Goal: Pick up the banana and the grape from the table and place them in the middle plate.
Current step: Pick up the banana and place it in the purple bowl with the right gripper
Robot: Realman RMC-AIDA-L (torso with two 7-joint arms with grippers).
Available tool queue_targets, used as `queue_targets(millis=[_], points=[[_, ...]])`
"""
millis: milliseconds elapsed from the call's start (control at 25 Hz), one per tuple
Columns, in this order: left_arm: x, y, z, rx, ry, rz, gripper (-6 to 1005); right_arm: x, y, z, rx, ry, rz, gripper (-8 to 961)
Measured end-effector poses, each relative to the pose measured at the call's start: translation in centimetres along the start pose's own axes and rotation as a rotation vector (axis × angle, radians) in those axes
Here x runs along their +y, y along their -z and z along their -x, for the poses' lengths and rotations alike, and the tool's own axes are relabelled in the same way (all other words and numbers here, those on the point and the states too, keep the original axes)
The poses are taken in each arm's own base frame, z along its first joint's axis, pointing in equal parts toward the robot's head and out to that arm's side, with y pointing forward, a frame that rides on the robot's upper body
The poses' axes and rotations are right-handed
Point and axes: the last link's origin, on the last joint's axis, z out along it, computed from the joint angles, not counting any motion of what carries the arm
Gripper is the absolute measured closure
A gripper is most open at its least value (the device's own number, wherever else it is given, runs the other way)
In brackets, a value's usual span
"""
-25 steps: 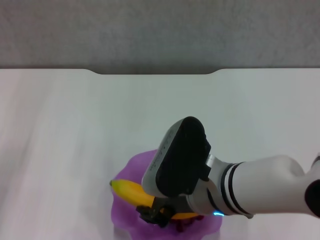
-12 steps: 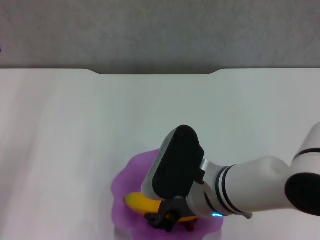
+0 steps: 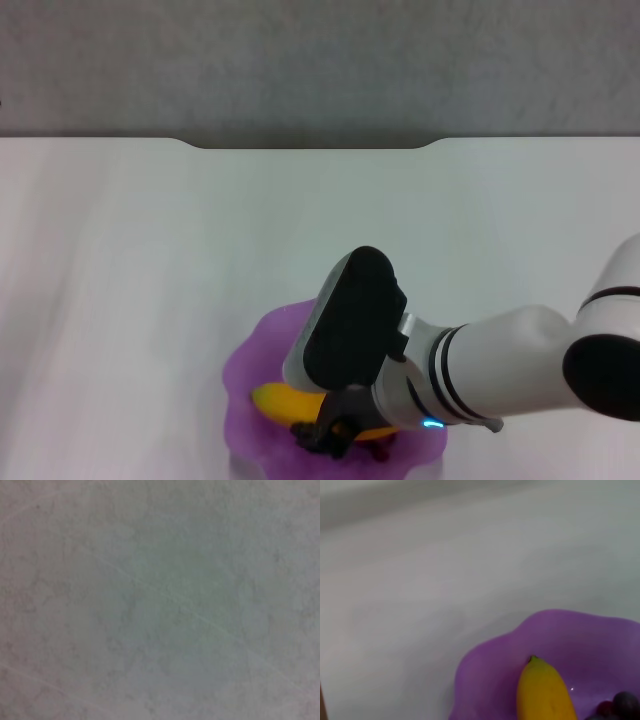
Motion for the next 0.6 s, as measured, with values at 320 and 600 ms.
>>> queue_targets(millis=[320,600], points=[[-0.1,0.0,0.0,-0.001,-0.001,-0.002,168,-1.0,0.5,0.3,-0.028,-0.050,-0.018,409],[-0.1,0.1,0.1,-0.002,-0.001,-0.004,168,-1.1,0.9,0.8,-0.047,-0.057,-0.019,354]])
